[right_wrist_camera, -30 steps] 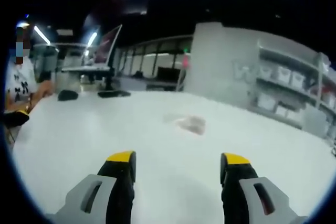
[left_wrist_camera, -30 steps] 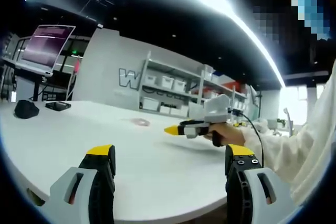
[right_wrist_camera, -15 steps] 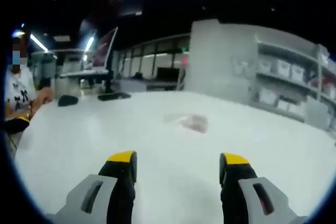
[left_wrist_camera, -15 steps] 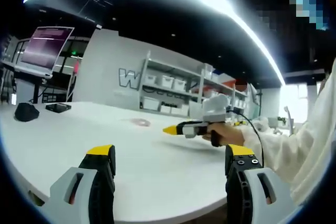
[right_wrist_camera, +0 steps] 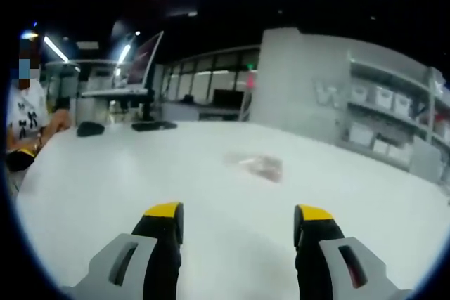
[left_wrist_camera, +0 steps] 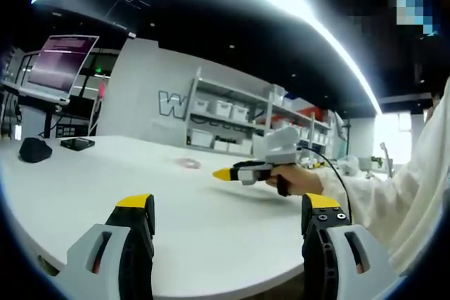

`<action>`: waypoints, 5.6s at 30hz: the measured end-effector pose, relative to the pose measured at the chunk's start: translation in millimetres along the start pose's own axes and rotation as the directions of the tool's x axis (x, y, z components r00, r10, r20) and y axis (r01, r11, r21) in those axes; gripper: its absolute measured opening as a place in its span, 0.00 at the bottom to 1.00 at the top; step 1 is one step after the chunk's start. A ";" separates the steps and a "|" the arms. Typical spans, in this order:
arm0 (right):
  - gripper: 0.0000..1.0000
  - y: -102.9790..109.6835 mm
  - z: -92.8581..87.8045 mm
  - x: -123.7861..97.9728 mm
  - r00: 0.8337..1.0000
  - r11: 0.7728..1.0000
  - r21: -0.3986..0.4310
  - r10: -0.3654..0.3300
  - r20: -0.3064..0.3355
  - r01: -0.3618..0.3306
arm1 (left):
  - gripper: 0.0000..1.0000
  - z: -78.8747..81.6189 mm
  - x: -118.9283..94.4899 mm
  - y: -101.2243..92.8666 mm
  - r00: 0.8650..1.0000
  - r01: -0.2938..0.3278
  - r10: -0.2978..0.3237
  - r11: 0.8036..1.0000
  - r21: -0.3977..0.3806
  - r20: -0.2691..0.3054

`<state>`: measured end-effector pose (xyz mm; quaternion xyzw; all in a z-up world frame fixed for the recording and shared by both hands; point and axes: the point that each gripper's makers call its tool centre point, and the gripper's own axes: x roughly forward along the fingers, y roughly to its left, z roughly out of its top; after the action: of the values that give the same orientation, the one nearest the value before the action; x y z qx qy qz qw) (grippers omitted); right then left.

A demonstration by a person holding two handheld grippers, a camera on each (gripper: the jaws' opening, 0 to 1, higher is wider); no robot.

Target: Open the resealable bag by pulling the two sides of the seal apart until the entire bag opening is separated and visibly accessible.

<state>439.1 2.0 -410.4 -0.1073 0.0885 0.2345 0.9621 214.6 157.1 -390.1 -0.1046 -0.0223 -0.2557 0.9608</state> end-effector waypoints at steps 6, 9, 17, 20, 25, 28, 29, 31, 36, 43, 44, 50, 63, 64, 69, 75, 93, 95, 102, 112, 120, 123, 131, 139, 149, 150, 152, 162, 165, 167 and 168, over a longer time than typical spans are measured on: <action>0.63 3.0 -2.7 4.0 1.000 0.998 -0.069 -0.006 -0.021 0.005 | 0.85 1.6 1.0 2.4 1.000 -0.004 0.004 1.000 -0.003 0.003; 0.63 3.5 0.0 5.7 1.000 0.996 -0.086 -0.003 -0.025 0.000 | 0.85 0.6 0.6 2.5 1.000 -0.002 0.002 1.000 -0.004 0.000; 0.65 4.2 7.6 9.9 1.000 0.990 -0.141 -0.014 -0.016 0.012 | 0.85 -0.2 0.3 3.6 1.000 -0.004 0.004 1.000 -0.004 -0.003; 0.65 4.0 9.3 13.1 1.000 0.989 -0.144 -0.016 -0.017 0.014 | 0.85 -0.8 1.1 3.4 1.000 -0.004 0.004 1.000 -0.011 -0.002; 0.65 3.2 11.0 16.8 1.000 0.986 -0.165 -0.023 -0.014 0.020 | 0.85 -0.6 1.0 3.8 1.000 -0.005 0.005 1.000 -0.009 -0.007; 0.65 3.2 11.3 17.9 1.000 0.988 -0.150 -0.022 -0.010 0.020 | 0.85 1.0 0.6 4.8 1.000 -0.010 0.010 1.000 -0.012 0.000; 0.65 2.7 11.3 18.6 1.000 0.988 -0.155 -0.023 -0.011 0.021 | 0.84 1.1 0.5 5.0 1.000 -0.011 0.011 1.000 -0.014 0.001; 0.65 2.2 11.9 19.4 1.000 0.987 -0.156 -0.025 -0.009 0.023 | 0.84 -1.3 1.2 7.0 1.000 -0.012 0.012 1.000 -0.015 -0.001; 0.65 2.1 13.0 21.8 1.000 0.987 -0.159 -0.026 -0.010 0.024 | 0.84 -0.5 1.4 7.0 1.000 -0.013 0.013 1.000 -0.014 -0.003; 0.64 4.8 14.5 27.0 1.000 0.985 -0.171 -0.019 -0.006 0.018 | 0.84 -2.4 3.3 8.8 1.000 -0.015 0.015 1.000 -0.011 -0.007; 0.64 4.9 14.0 27.7 1.000 0.985 -0.171 -0.018 -0.007 0.017 | 0.84 -2.6 3.6 8.9 1.000 -0.014 0.014 1.000 -0.014 -0.007; 0.64 3.1 9.4 31.1 1.000 0.983 -0.182 -0.021 -0.021 0.017 | 0.84 -3.8 5.1 9.9 1.000 -0.012 0.012 1.000 -0.016 -0.010; 0.63 1.5 12.5 37.7 1.000 0.982 -0.188 -0.020 -0.012 0.017 | 0.84 -4.0 8.4 11.0 1.000 -0.010 0.010 1.000 -0.014 -0.013; 0.63 1.5 12.6 38.0 1.000 0.982 -0.188 -0.020 -0.012 0.017 | 0.84 -3.9 8.6 11.1 1.000 -0.010 0.010 1.000 -0.014 -0.013; 0.63 2.7 12.7 38.2 1.000 0.981 -0.193 -0.020 -0.012 0.017 | 0.84 -3.9 9.8 10.5 1.000 -0.006 0.006 1.000 -0.013 -0.014; 0.63 4.1 14.6 40.0 1.000 0.985 -0.170 -0.019 -0.001 0.018 | 0.84 -3.8 9.8 11.1 1.000 -0.007 0.007 1.000 -0.014 -0.012; 0.60 3.7 16.4 47.3 0.999 0.999 0.004 -0.038 0.033 0.037 | 0.84 -4.5 9.2 14.9 1.000 -0.013 0.013 1.000 -0.023 -0.006; 0.59 2.8 16.8 48.5 0.999 0.999 0.005 -0.042 0.034 0.041 | 0.84 -4.9 9.3 14.9 1.000 -0.013 0.013 1.000 -0.024 -0.006; 0.57 2.4 19.3 51.5 0.998 0.999 0.028 -0.047 0.044 0.046 | 0.84 -5.5 9.6 16.4 1.000 -0.013 0.013 1.000 -0.028 -0.005; 0.55 5.1 19.0 61.8 0.998 0.998 0.052 -0.047 0.043 0.044 | 0.84 -5.4 8.8 19.1 1.000 -0.016 0.016 0.999 -0.031 0.000; 0.54 9.3 22.1 68.0 0.998 0.999 0.022 -0.044 0.047 0.043 | 0.84 -5.0 9.2 19.5 1.000 -0.013 0.013 0.999 -0.031 0.003; 0.54 9.8 22.1 69.2 0.998 0.999 0.022 -0.042 0.048 0.041 | 0.84 -5.2 9.1 20.1 1.000 -0.014 0.014 0.999 -0.032 0.002; 0.53 7.8 21.7 73.0 0.998 0.999 0.011 -0.045 0.042 0.045 | 0.84 -5.1 10.5 20.6 1.000 -0.013 0.013 0.999 -0.033 0.004; 0.51 10.8 28.9 79.4 0.998 0.999 -0.024 -0.042 0.047 0.043 | 0.84 -4.3 11.4 21.3 1.000 -0.010 0.010 0.999 -0.033 0.007; 0.49 11.4 36.3 86.2 0.997 0.984 -0.165 -0.050 0.061 0.059 | 0.84 -3.6 12.3 22.4 1.000 -0.006 0.006 0.999 -0.035 0.008; 0.49 11.2 36.7 87.1 0.997 0.981 -0.183 -0.052 0.062 0.062 | 0.84 -3.8 12.4 22.4 1.000 -0.006 0.006 0.999 -0.035 0.007; 0.49 11.7 36.9 88.7 0.997 0.978 -0.198 -0.051 0.059 0.062 | 0.84 -4.2 12.7 22.2 1.000 -0.004 0.005 0.999 -0.035 0.006; 0.47 9.9 41.3 100.5 0.997 0.963 -0.262 -0.042 0.069 0.059 | 0.84 -5.6 12.7 23.5 1.000 -0.005 0.005 0.999 -0.038 0.003; 0.46 9.7 41.7 104.0 0.997 0.959 -0.277 -0.039 0.071 0.057 | 0.84 -6.0 12.6 23.8 1.000 -0.006 0.006 0.999 -0.038 0.002; 0.46 11.3 41.8 105.5 0.997 0.957 -0.286 -0.031 0.072 0.050 | 0.84 -6.1 12.7 24.1 1.000 -0.006 0.006 0.999 -0.038 0.001; 0.45 12.1 41.8 106.0 0.997 0.957 -0.288 -0.028 0.071 0.047 | 0.84 -6.3 12.8 24.2 1.000 -0.006 0.006 0.999 -0.039 0.001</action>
<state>531.1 68.7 -395.6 -0.2406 0.0191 0.2302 0.9428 237.6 170.0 -399.6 -0.1234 -0.0175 -0.2530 0.9594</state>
